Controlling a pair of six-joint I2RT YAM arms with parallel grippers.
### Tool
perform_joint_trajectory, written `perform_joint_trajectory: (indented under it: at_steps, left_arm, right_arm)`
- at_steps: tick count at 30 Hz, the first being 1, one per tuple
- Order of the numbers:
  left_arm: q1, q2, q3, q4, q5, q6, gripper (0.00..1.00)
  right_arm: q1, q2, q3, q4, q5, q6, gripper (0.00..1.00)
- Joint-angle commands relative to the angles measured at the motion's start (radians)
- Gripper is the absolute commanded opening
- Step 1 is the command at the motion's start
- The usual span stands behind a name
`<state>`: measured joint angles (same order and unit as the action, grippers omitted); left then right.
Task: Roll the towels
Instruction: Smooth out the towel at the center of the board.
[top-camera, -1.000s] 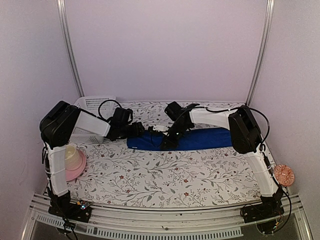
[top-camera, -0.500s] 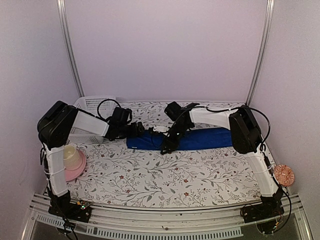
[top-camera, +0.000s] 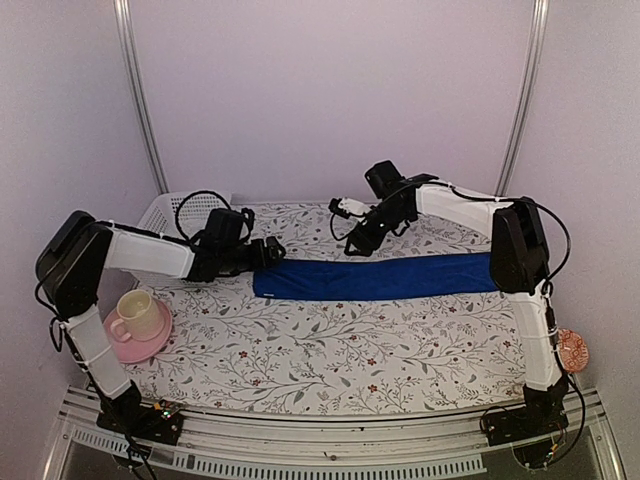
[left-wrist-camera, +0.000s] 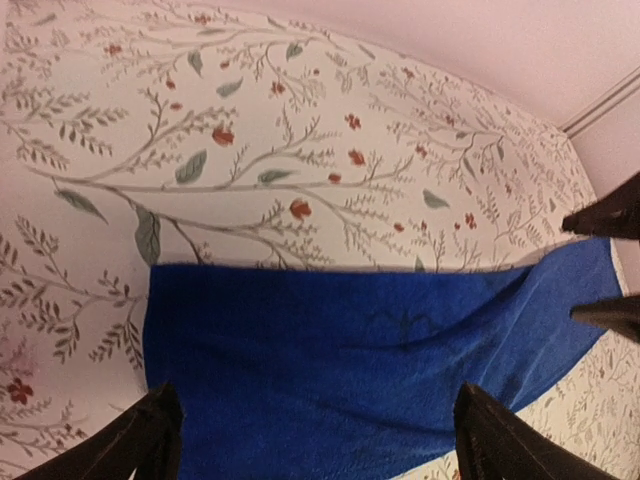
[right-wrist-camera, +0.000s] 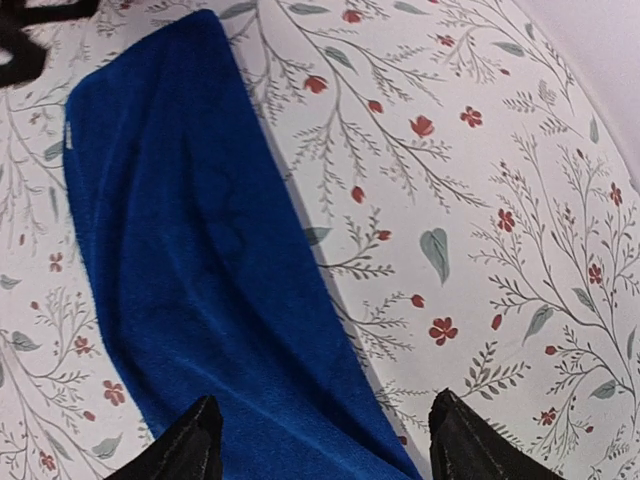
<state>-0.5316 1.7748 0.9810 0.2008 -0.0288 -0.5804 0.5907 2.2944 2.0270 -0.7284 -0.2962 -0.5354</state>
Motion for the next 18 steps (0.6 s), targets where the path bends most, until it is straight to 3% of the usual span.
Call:
perform_joint_trajectory:
  at_steps: [1,6,18]
  left_arm:
    - [-0.039,0.005,-0.094,0.034,0.048,-0.061,0.93]
    - [-0.055,0.019,-0.124,0.057,0.047,-0.083,0.92]
    - [-0.06,0.047,-0.122,0.104,0.08,-0.097,0.89]
  right_arm:
    - [0.014,0.104,0.056,0.052,0.139,0.085,0.75]
    - [0.014,0.154,0.065,0.072,0.151,0.1,0.81]
    - [0.014,0.192,0.058,0.091,0.128,0.111,0.82]
